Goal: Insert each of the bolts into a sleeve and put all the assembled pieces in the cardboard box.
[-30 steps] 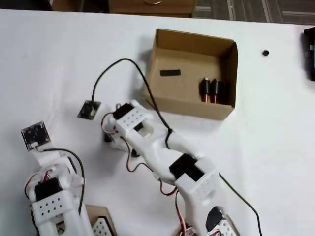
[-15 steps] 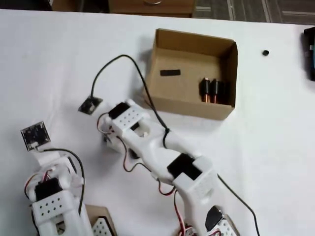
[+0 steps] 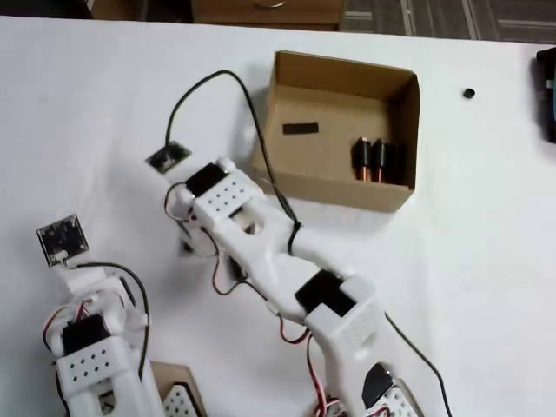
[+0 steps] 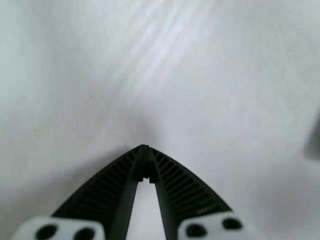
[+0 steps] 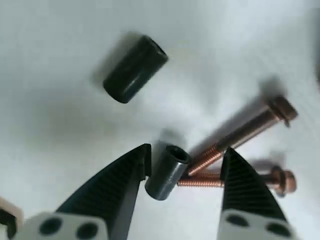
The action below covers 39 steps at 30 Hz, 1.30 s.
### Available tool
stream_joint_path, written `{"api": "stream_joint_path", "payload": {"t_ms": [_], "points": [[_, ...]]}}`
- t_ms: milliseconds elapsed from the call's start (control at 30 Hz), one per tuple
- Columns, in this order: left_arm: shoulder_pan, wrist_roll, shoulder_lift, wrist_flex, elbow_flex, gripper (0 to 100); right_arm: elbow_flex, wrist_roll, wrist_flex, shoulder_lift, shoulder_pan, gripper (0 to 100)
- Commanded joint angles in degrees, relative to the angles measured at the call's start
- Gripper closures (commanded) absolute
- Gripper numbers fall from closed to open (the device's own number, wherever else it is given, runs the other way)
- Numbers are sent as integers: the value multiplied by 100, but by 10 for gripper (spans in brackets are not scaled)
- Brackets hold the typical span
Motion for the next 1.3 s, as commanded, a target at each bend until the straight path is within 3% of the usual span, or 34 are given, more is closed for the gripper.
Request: {"api": "stream_joint_path", "payload": {"t_ms": [0, 167, 567, 1267], "points": [[-35, 26, -62, -62, -224, 977, -220, -1081, 75, -92, 66, 776], [-35, 26, -62, -62, -224, 977, -202, -1960, 84, -84, 31, 776], [9, 26, -62, -114, -145, 977, -211, -2145, 822, -48, -479, 776], [149, 26, -62, -185, -75, 977, 1538, -2057, -1068, -40, -532, 776]]}}
